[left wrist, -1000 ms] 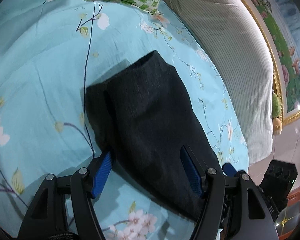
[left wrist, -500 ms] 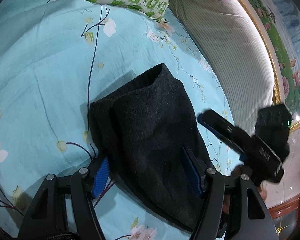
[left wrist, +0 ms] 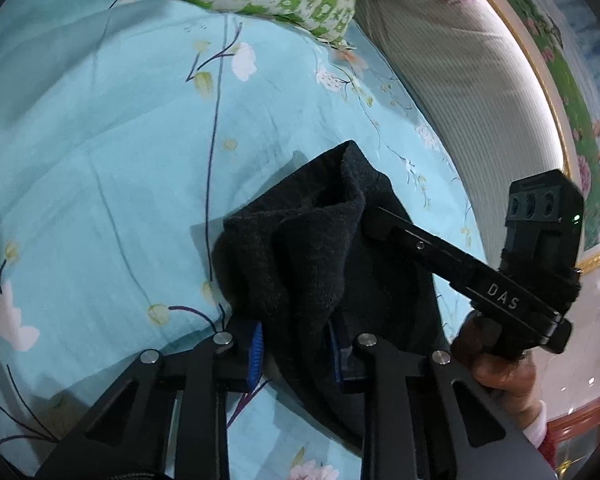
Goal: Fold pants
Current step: 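Grasp the folded pants edge with the left gripper, then lift the folded end with the left gripper while the right grasps the other end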
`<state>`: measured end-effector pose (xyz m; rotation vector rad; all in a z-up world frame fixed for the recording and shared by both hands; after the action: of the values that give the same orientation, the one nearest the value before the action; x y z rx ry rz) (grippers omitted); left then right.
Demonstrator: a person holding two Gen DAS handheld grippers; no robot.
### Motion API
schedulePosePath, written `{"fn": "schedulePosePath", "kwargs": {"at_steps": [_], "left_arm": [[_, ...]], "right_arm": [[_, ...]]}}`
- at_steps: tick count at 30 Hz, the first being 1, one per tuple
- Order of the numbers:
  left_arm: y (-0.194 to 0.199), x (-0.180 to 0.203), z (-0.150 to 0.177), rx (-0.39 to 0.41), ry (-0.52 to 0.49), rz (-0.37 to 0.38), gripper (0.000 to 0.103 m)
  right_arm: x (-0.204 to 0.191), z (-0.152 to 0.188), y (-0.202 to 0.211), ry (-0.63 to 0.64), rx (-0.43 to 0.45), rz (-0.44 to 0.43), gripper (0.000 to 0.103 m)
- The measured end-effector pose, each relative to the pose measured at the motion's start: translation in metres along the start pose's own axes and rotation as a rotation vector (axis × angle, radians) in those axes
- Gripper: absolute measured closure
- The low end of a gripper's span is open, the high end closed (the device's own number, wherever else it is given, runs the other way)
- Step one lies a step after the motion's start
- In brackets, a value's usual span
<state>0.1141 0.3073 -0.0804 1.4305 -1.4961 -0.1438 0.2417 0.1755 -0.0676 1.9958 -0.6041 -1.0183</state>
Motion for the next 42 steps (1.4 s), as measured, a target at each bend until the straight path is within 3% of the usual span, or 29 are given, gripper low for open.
{"fn": "schedulePosePath", "kwargs": {"at_steps": [4,11,21,31,42], "left_arm": [[0.007,0.01,0.0,0.01,-0.017,0.004,0.086],[0.036,0.05,-0.007,0.058,-0.098,0.034,0.088],[0.078,0.147,0.006,0.112,-0.29,0.134,0.089],[0.087,0.232,0.046,0.079,-0.456,0.205,0.089],[0.055,0.291,0.091,-0.007,-0.611,0.207,0.089]], "right_arm": [[-0.005,0.0,0.012,-0.02,0.022,-0.021,0.083],[-0.017,0.007,0.067,-0.083,0.118,-0.13,0.084],[-0.022,0.037,0.17,-0.118,0.326,-0.17,0.085],[0.013,0.082,0.235,-0.216,0.469,-0.215,0.085],[0.066,0.134,0.268,-0.335,0.578,-0.239,0.085]]}}
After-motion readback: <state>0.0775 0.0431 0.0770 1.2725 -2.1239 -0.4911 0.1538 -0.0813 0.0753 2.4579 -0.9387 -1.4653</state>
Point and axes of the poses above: each gripper's, at about its wrist camera, not at the fingertips, and y roughly against the way its jaws point, x to its right, z to its underside, the point moved 6 cm from there along -y, roughly the way its jaws point, and after that the axes turned 14 degrees about -y, right-handed, at the moved point
